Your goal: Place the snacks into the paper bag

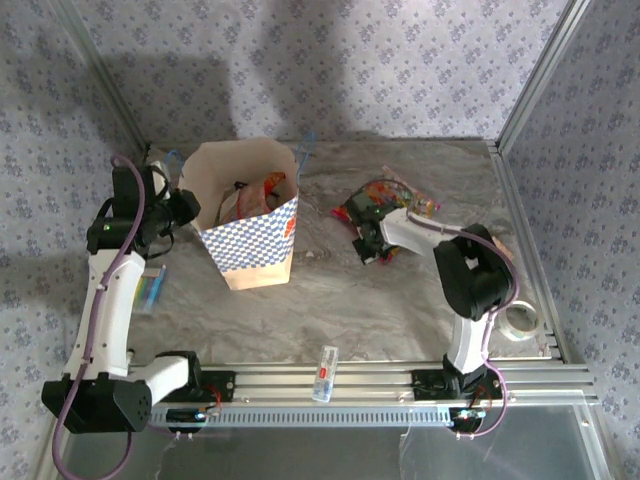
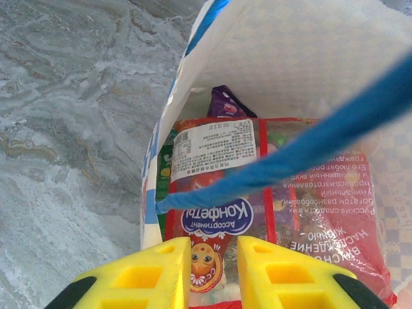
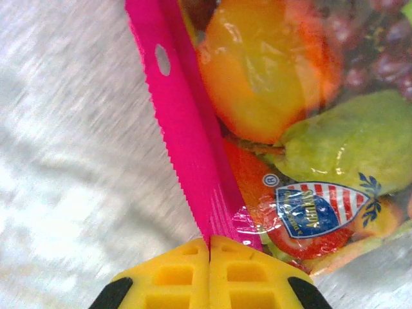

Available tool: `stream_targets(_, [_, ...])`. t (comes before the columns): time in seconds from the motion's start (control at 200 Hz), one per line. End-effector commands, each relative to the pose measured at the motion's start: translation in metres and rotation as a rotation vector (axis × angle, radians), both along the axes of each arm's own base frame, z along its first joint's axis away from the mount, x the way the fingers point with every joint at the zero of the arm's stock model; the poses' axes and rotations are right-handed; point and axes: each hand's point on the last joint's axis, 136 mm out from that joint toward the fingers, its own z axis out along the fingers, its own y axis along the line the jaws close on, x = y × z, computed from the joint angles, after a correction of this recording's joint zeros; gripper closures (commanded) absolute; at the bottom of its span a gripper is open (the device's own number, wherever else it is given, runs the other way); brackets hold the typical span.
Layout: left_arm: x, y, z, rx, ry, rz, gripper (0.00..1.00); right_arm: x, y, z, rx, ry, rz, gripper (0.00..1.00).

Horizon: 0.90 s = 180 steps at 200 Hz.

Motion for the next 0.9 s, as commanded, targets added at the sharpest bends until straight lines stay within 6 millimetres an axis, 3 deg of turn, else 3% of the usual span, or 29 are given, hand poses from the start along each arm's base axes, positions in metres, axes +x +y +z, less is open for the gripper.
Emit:
stream_targets(0.0, [-0.011, -0.003, -0.006, 0.003, 0.030, -0.024, 0.74, -0.041, 0.015, -0.001, 0.077, 0.073, 0.018, 1.00])
stream_targets(0.18, [-0.012, -0.002, -0.013, 0.017, 0.051, -0.029, 0.74, -0.067, 0.029, 0.016, 0.210, 0.070, -0.003, 1.00])
stream_targets(0.275, [-0.011, -0.004, -0.017, 0.010, 0.061, -0.032, 0.74, -0.073, 0.024, 0.024, 0.263, 0.056, -0.063, 0.86])
stream_targets(0.335, [-0.011, -0.004, -0.019, 0.006, 0.063, -0.033, 0.74, -0.068, 0.023, 0.032, 0.314, 0.022, -0.111, 0.66])
stream_targets(0.47, [-0.010, -0.005, -0.019, 0.005, 0.063, -0.038, 0.74, -0.062, 0.010, 0.046, 0.401, -0.030, -0.246, 0.45])
stream_targets(0.69, [-0.010, -0.003, -0.019, 0.019, 0.066, -0.041, 0.73, -0.064, -0.022, 0.042, 0.574, -0.009, -0.535, 0.31])
stream_targets(0.73, [-0.010, -0.003, -0.020, 0.021, 0.069, -0.041, 0.73, -0.065, -0.027, 0.041, 0.604, -0.014, -0.586, 0.18])
stream_targets(0.775, [-0.009, -0.004, -0.020, 0.020, 0.071, -0.043, 0.73, -0.067, -0.034, 0.040, 0.626, -0.025, -0.631, 0.11])
stream_targets(0.895, [-0.007, -0.004, -0.021, 0.016, 0.074, -0.045, 0.72, -0.074, -0.046, 0.041, 0.661, -0.057, -0.695, 0.06])
